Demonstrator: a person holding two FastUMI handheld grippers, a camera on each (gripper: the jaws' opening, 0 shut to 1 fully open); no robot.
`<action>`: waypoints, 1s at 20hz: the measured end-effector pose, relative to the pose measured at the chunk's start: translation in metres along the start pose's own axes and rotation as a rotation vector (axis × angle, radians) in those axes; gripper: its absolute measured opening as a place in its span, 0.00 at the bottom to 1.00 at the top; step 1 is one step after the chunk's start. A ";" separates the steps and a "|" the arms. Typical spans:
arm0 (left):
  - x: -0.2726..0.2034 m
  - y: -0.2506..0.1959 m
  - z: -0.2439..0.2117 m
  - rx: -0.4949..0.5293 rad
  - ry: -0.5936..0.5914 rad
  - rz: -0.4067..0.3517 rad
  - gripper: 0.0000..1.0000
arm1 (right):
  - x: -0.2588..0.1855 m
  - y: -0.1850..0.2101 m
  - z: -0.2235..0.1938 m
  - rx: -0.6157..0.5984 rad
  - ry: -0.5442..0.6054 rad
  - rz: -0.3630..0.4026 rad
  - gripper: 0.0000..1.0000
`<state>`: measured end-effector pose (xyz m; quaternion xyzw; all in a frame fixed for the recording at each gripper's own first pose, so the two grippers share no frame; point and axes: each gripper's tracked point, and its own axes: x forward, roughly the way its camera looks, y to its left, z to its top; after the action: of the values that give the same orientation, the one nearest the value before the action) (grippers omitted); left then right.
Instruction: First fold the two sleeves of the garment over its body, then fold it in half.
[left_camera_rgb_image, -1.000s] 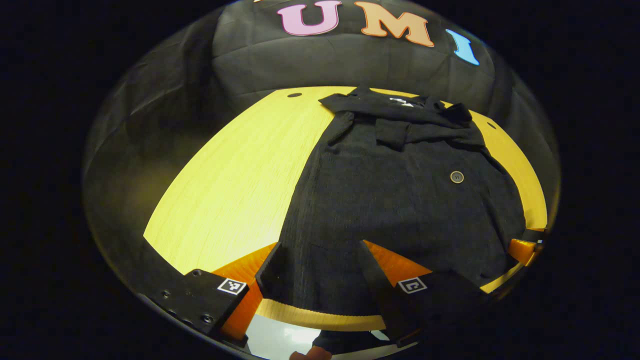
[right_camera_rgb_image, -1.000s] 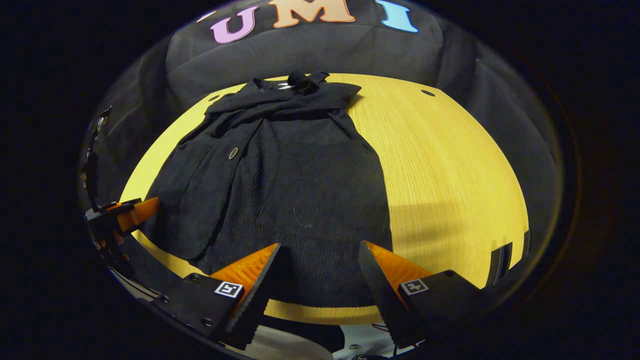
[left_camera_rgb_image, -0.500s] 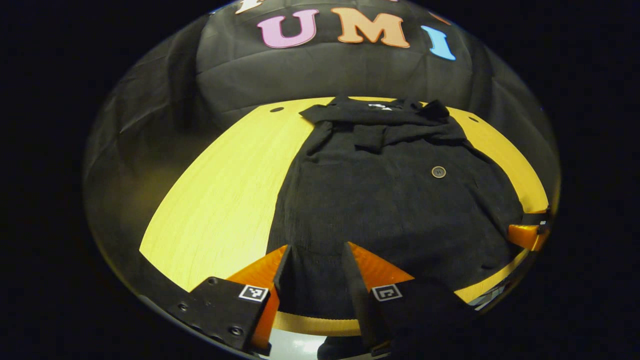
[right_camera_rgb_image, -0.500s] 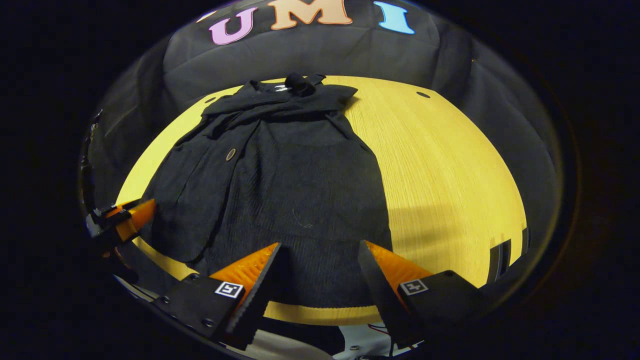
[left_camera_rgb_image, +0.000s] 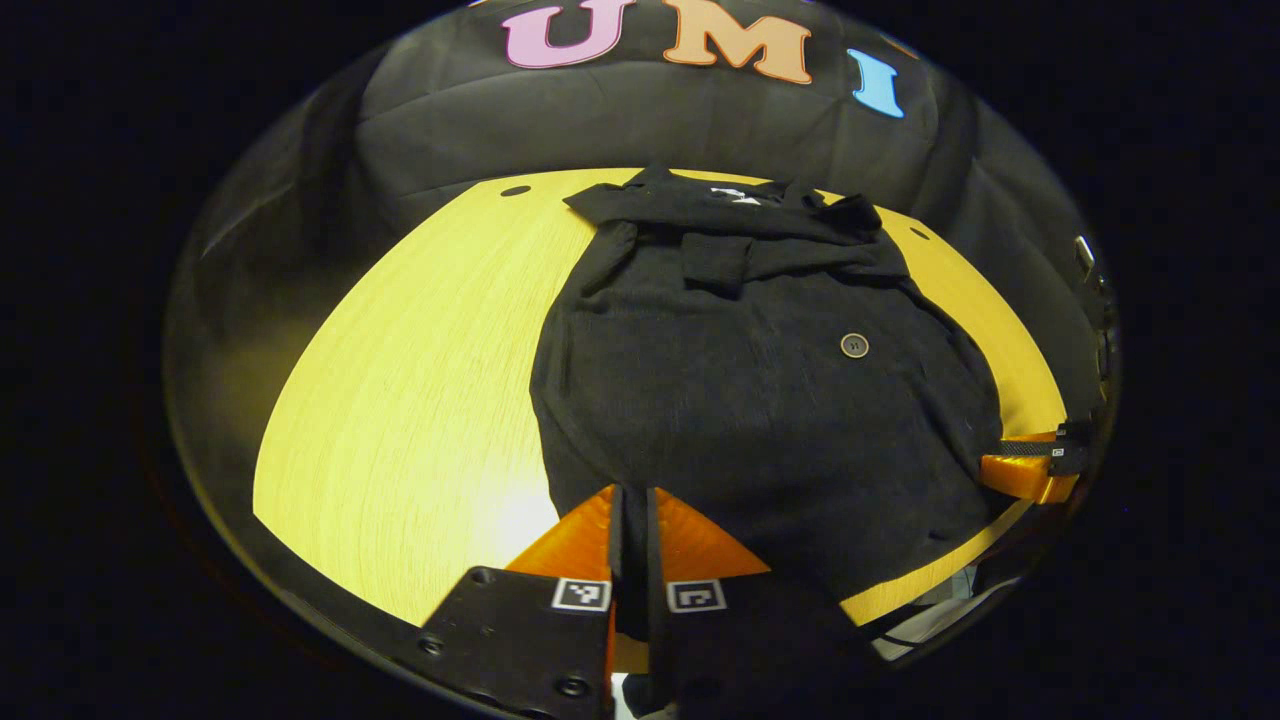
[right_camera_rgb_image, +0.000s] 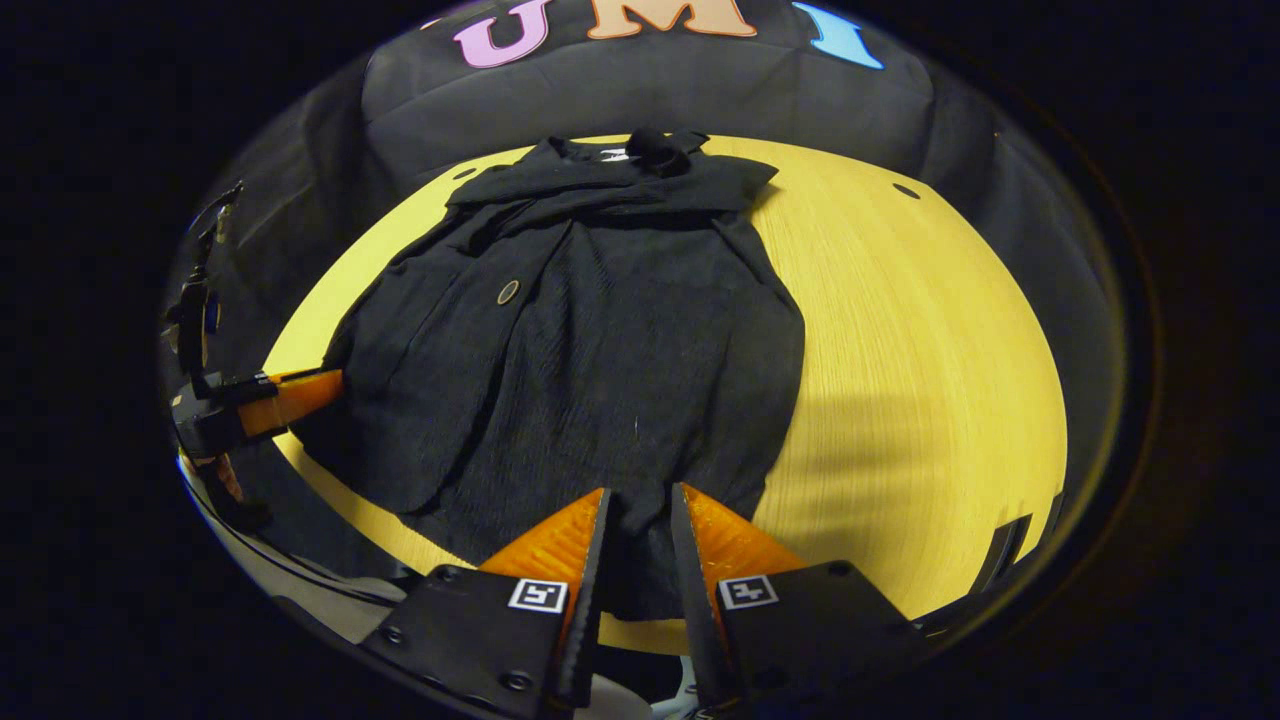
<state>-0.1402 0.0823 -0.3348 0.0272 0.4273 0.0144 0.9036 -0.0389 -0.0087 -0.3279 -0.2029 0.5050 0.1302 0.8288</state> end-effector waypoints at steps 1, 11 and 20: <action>0.001 -0.001 0.001 -0.023 -0.006 -0.013 0.02 | 0.002 0.001 0.000 0.035 0.011 0.015 0.29; -0.003 -0.001 0.016 -0.367 -0.053 -0.208 0.00 | -0.003 0.009 0.014 0.029 -0.050 0.058 0.01; -0.023 -0.042 0.143 -0.272 -0.249 -0.372 0.00 | -0.036 0.025 0.125 0.066 -0.254 0.099 0.03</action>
<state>-0.0444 0.0345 -0.2293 -0.1721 0.3048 -0.0982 0.9316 0.0319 0.0716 -0.2500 -0.1323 0.4094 0.1790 0.8848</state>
